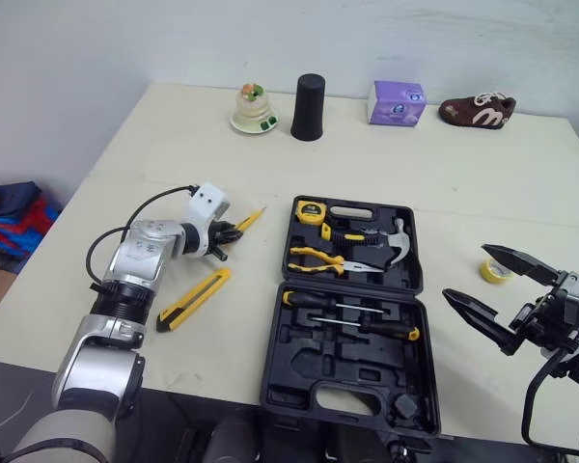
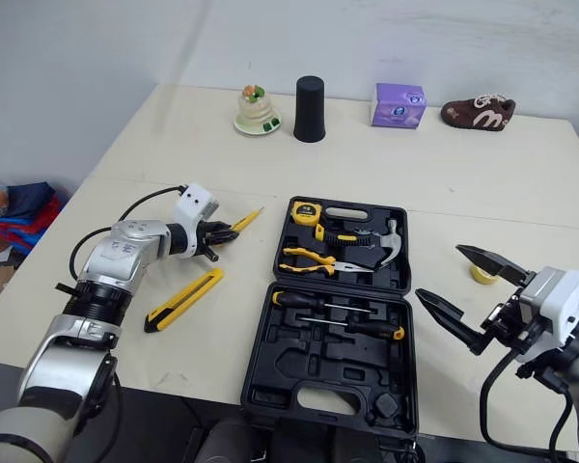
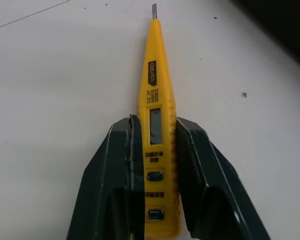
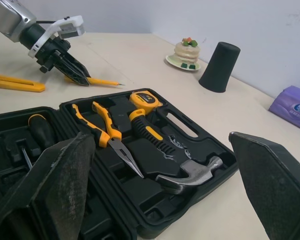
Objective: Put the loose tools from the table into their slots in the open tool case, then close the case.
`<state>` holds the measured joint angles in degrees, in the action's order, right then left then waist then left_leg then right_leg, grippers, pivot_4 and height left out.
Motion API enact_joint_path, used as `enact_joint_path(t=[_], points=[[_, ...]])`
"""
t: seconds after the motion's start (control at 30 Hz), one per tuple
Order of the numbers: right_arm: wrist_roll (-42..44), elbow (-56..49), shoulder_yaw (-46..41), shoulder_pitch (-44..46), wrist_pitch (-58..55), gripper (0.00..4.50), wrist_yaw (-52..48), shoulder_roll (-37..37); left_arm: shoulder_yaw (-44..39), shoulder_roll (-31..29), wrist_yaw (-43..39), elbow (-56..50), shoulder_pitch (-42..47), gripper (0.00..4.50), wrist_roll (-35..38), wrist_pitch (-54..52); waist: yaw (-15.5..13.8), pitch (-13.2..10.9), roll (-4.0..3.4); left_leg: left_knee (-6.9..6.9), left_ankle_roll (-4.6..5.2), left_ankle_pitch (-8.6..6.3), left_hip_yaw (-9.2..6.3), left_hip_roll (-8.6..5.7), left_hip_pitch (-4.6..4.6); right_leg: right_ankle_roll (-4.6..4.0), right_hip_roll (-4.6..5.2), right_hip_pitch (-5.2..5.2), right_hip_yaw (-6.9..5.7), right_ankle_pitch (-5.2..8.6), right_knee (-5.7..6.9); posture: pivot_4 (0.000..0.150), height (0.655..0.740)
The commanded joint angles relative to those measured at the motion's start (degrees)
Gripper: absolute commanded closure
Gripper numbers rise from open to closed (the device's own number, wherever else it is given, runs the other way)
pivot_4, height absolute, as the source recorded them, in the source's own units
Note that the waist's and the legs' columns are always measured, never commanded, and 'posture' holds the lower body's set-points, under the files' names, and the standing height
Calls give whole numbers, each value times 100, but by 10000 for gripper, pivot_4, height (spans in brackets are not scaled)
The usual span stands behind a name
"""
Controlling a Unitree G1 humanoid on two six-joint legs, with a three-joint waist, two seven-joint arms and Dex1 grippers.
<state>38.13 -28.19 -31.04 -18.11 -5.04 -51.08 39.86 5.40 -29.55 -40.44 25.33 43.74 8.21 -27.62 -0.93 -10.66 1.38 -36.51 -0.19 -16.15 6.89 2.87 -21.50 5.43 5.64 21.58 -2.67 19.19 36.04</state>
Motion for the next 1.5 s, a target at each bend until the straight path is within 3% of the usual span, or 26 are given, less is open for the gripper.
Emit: enact_joint_path(t=[0.03, 0.1, 0.23, 0.37, 0.47, 0.67, 0.93, 1.33, 1.5], points=[[-15, -203, -308, -301, 97, 0, -136, -28, -256, -419, -1098, -1118, -131, 39931, 358, 1381, 10, -2, 3, 0, -2, 0, -1, 3, -2, 0, 0, 2, -2, 0, -1, 1500, 7400], [48, -248, -405, -576, 52, 0, -407, 77, -208, -676, -1846, -1671, -317, 39931, 568, 1826, 7, -1, 2, 1, -8, -2, 0, 8, -4, -3, -3, 2, -2, 1, -5, 1500, 7400], [114, -438, -550, -1064, -55, 0, -820, 246, 91, -1171, -3071, -2918, -661, 39932, 1181, 1523, 22, 3, -6, 2, -4, -6, 8, 1, 2, -4, -9, -4, 3, 2, -6, 1500, 7400], [48, -540, -609, -1299, -76, 0, -909, 235, 480, -1332, -3465, -3622, -793, 39932, 1509, 631, 29, 2, -4, 0, 10, -3, 3, -2, 8, 3, -6, -12, 7, -2, -4, 1500, 7400], [-8, -697, -577, -1555, -100, 0, -1022, 186, 991, -1339, -3613, -3785, -796, 39932, 1158, 551, 28, 2, -4, 0, 30, -8, -3, -4, 8, 4, -7, -12, 14, -4, -3, 1500, 7400], [18, -928, -601, -1910, -136, 0, -1117, 137, 1874, -952, -2805, -4413, -877, 39932, 555, -560, 31, 1, -2, -1, 27, -8, -11, -6, -2, 0, -9, -10, 49, -1, -8, 1500, 7400], [55, -1050, -702, -2221, -146, 0, -1193, 71, 2304, -914, -2250, -5017, -981, 39932, 325, -1555, 86, 1, -1, -4, 29, -10, -19, 2, -2, -3, -5, -10, 55, 0, -5, 1500, 7400], [-30, -1054, -531, -2094, -147, 0, -1137, 42, 2785, -589, -1648, -4835, -645, 39932, -217, -1905, 67, 1, -1, -4, 30, -9, -25, -3, -1, -5, 5, -15, 54, 2, -6, 1500, 7400], [-37, -1076, -526, -2117, -139, 0, -1127, 14, 2850, -769, -1779, -4760, -521, 39932, -282, -1892, 78, 1, -2, -6, 33, -8, -26, -3, -1, -5, 11, -15, 54, 1, -5, 1500, 7400]])
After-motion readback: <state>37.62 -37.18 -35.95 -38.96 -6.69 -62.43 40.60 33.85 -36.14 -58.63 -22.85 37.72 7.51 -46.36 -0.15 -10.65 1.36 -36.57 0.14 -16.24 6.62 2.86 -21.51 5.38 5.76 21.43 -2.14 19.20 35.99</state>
